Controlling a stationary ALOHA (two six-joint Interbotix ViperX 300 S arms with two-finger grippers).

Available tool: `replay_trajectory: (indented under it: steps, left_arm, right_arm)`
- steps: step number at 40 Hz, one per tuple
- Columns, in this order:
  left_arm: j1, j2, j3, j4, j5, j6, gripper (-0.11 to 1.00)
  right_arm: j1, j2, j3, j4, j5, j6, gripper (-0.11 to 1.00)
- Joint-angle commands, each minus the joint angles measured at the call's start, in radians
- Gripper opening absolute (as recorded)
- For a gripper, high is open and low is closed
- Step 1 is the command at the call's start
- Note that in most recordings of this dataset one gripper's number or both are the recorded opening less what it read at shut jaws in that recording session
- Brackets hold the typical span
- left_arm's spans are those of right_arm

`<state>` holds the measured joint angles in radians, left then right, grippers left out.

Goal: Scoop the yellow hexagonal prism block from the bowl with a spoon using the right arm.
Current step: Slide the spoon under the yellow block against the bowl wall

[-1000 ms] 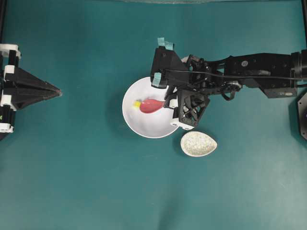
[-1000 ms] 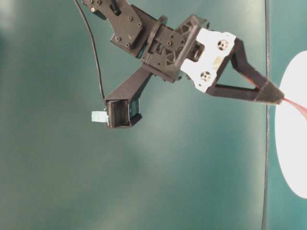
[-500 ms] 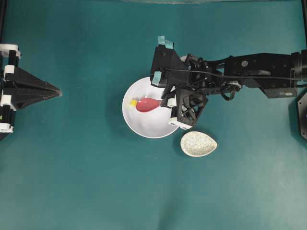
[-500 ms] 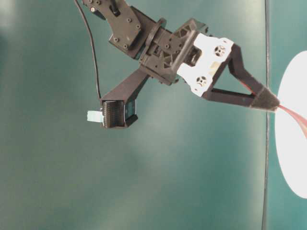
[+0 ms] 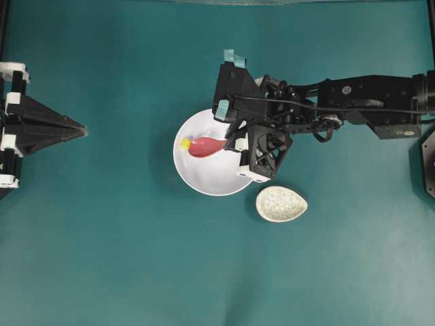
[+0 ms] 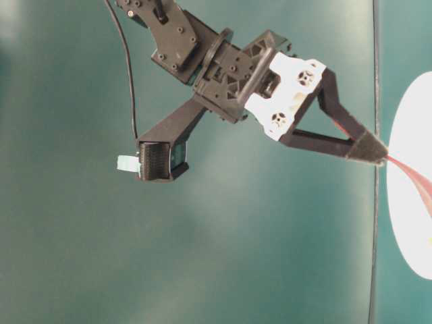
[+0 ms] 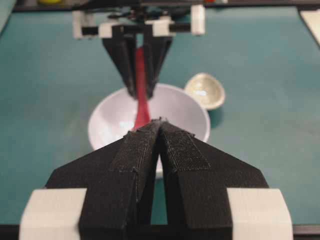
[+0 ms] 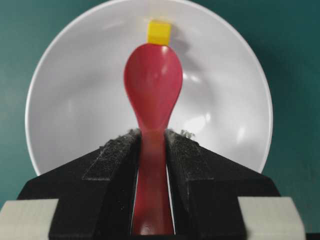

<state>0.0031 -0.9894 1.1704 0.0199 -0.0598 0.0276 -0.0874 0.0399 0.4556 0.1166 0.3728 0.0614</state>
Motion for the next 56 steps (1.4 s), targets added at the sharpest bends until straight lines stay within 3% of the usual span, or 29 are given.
replay_trajectory:
  steps: [1,56]
  left_arm:
    - [0.002,0.003,-0.018,0.002,-0.005,0.0,0.03]
    - [0.0,0.003,-0.018,0.002,-0.005,0.0,0.03]
  right_arm:
    - [0.0,-0.011,-0.023,-0.002,-0.015,-0.002,0.24]
    - [0.0,-0.011,-0.021,-0.011,-0.051,-0.003,0.24]
